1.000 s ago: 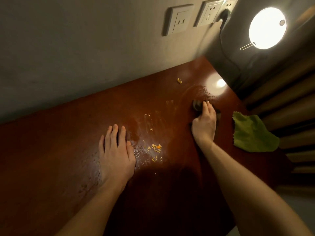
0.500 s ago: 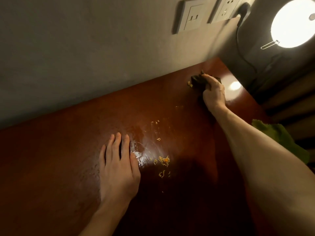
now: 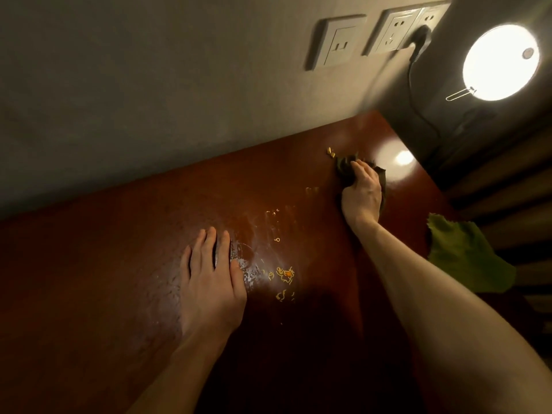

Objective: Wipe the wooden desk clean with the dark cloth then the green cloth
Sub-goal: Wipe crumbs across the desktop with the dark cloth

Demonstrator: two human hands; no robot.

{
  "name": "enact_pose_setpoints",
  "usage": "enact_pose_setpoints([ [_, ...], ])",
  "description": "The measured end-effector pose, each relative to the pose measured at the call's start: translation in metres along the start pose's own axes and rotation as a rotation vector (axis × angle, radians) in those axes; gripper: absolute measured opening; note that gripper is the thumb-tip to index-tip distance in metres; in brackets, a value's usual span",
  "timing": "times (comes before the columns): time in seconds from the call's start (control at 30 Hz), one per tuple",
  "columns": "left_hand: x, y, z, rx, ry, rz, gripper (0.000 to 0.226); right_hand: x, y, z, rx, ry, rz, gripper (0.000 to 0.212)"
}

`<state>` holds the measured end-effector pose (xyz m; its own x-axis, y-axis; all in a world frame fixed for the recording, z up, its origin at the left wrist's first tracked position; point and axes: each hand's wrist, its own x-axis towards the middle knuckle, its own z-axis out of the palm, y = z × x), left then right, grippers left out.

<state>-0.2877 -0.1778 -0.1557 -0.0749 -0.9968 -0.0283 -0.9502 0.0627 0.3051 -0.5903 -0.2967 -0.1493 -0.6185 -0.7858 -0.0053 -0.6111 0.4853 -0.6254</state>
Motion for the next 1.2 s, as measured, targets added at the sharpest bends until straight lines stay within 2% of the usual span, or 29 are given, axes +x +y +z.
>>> enact_pose_setpoints([
  [0.3, -0.003, -0.001, 0.003, 0.004, 0.007, 0.017, 0.062, -0.054, -0.013, 0.007, 0.021, -0.020, -0.041, 0.065],
  [0.53, -0.002, -0.003, 0.004, 0.033, 0.024, 0.021, 0.060, -0.056, -0.005, 0.012, -0.047, -0.345, -0.563, 0.060],
  [0.63, -0.002, -0.003, 0.004, 0.034, 0.018, 0.026, 0.060, -0.075, 0.008, 0.002, -0.088, -0.401, -0.669, 0.060],
  [0.7, 0.000, -0.003, 0.004, 0.028, 0.008, 0.022, 0.060, -0.089, 0.017, -0.001, -0.086, -0.305, -0.588, 0.061],
  [0.83, -0.001, -0.001, 0.002, 0.009, 0.016, 0.013, 0.060, -0.081, 0.011, -0.003, 0.040, -0.047, -0.142, 0.058],
  [0.93, 0.000, -0.001, 0.002, 0.006, 0.010, 0.007, 0.060, -0.052, 0.000, -0.001, 0.160, 0.060, 0.035, 0.058],
  [1.07, -0.001, -0.002, 0.002, 0.018, 0.001, 0.015, 0.060, 0.003, -0.014, 0.002, 0.307, 0.195, 0.143, 0.060],
  [1.2, -0.001, -0.005, 0.005, 0.019, 0.028, 0.043, 0.057, 0.042, -0.024, 0.009, 0.298, 0.078, 0.049, 0.063],
])
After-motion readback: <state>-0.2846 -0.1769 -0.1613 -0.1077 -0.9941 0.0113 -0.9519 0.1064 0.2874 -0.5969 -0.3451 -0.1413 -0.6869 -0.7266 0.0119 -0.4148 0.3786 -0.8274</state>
